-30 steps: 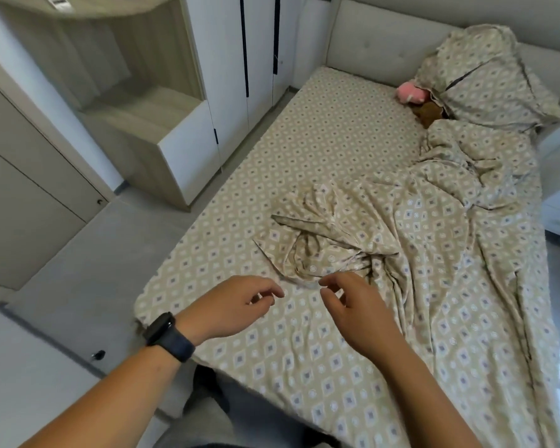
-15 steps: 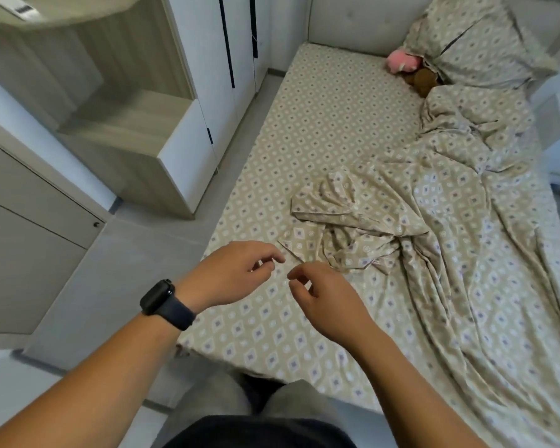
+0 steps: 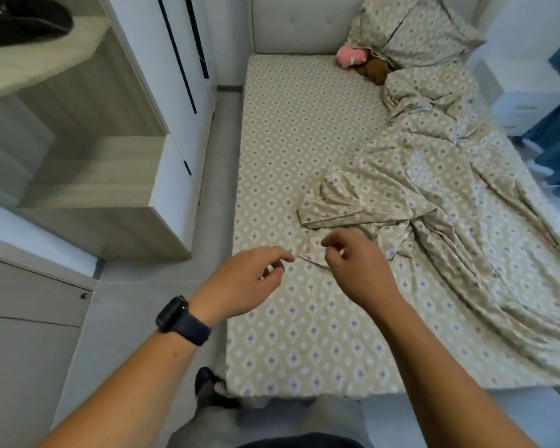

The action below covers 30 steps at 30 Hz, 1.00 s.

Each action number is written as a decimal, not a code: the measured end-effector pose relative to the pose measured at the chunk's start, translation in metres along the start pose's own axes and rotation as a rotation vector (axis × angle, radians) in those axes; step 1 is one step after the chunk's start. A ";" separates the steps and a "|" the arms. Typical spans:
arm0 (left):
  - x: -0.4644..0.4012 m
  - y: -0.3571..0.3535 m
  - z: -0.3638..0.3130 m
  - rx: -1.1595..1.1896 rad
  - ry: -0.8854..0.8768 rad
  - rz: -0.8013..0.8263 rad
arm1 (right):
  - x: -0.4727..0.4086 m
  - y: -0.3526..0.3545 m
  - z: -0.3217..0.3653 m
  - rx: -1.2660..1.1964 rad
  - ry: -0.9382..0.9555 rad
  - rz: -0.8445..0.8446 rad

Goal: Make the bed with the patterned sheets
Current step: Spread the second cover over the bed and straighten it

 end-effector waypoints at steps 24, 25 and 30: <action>-0.109 -0.034 0.038 -0.157 -0.230 0.507 | 0.052 -0.014 -0.021 -0.118 -0.474 -0.367; -0.128 -0.042 0.043 -0.154 -0.214 0.509 | 0.041 -0.016 -0.029 -0.119 -0.492 -0.374; -0.255 -0.106 0.083 -0.120 -0.104 0.529 | -0.041 -0.058 -0.088 -0.026 -0.646 -0.323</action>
Point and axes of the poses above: each hand's wrist, its own x-axis away from the middle knuckle, its own y-axis out of the back of the hand, z = x × y, the point moved 5 cm from there along -x, towards the middle knuckle, and after that the axes turned 7 degrees about -z, right-handed, at the moved point
